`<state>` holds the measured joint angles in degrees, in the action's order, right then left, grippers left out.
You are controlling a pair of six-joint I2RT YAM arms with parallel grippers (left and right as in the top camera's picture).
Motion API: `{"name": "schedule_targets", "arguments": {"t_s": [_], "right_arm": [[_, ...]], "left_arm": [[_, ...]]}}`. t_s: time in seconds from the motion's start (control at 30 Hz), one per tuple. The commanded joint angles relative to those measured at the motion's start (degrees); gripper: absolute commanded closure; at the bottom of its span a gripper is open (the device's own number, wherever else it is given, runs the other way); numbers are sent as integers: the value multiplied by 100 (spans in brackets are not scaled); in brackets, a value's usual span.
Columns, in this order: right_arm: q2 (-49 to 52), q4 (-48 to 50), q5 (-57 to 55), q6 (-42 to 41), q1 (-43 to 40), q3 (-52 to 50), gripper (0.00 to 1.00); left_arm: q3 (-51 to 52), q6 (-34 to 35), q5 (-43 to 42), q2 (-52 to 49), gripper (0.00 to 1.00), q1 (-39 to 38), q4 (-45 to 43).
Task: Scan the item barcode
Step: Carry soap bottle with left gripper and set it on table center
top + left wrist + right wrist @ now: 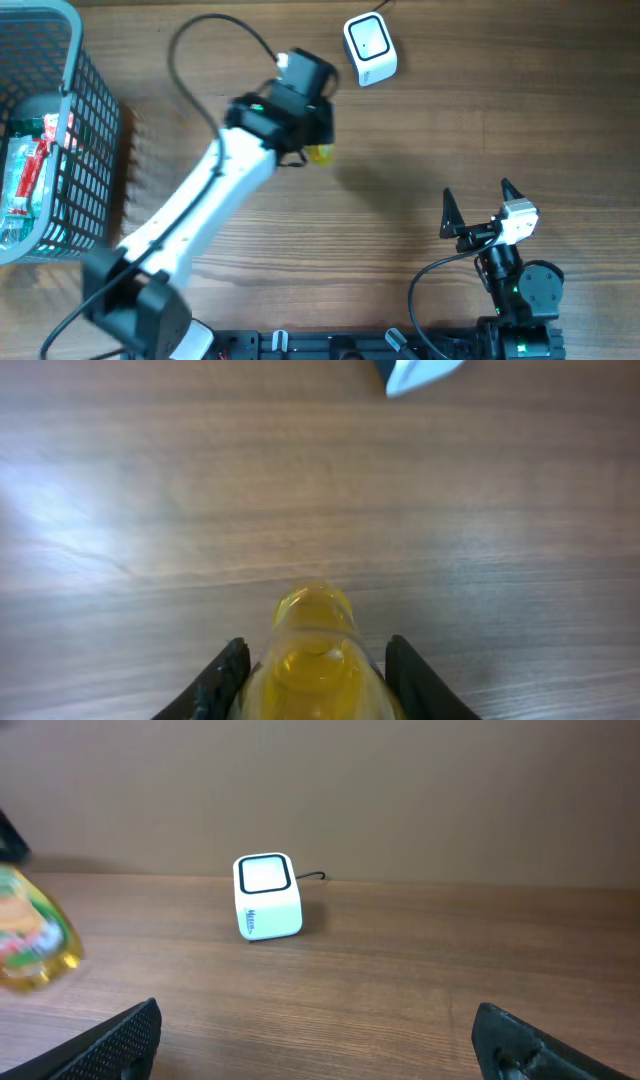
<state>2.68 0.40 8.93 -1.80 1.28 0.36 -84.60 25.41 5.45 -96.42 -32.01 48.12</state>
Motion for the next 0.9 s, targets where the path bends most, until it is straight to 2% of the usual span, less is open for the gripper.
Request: {"name": "schedule_targets", "arguments": {"t_s": [0.0,0.2,0.33,0.47,0.53,0.57,0.6,0.63,0.8,0.87], "right_arm": [[-13,20,-9,17,-28,-7,0],[-13,20,-9,20,-28,-7,0],[-13,20,-9,17,-28,-7,0],[-13,20,-9,17,-28,-7,0],[-13,20,-9,20,-28,-7,0],[-13,20,-9,20,-28,-7,0],[-13,20,-9,17,-28,-7,0],[-13,20,-9,17,-28,-7,0],[-13,20,-9,17,-28,-7,0],[-13,20,-9,20,-28,-7,0]], "left_arm": [[-90,750,640,-448,68,-507,-155],[-90,723,894,-1141,62,-1137,-680],[-81,487,896,-1257,60,-1266,-1078],[-81,487,896,-1290,60,-1290,-1104],[-81,485,848,-1309,48,-1290,-1038],[-81,487,769,-1309,40,-1290,-1019],[-81,485,632,-1309,27,-1290,-1019],[-81,485,544,-1309,22,-1290,-1021],[-101,472,407,-1257,10,-1287,-1027],[-205,22,424,-1075,2,-1276,-1021]]}}
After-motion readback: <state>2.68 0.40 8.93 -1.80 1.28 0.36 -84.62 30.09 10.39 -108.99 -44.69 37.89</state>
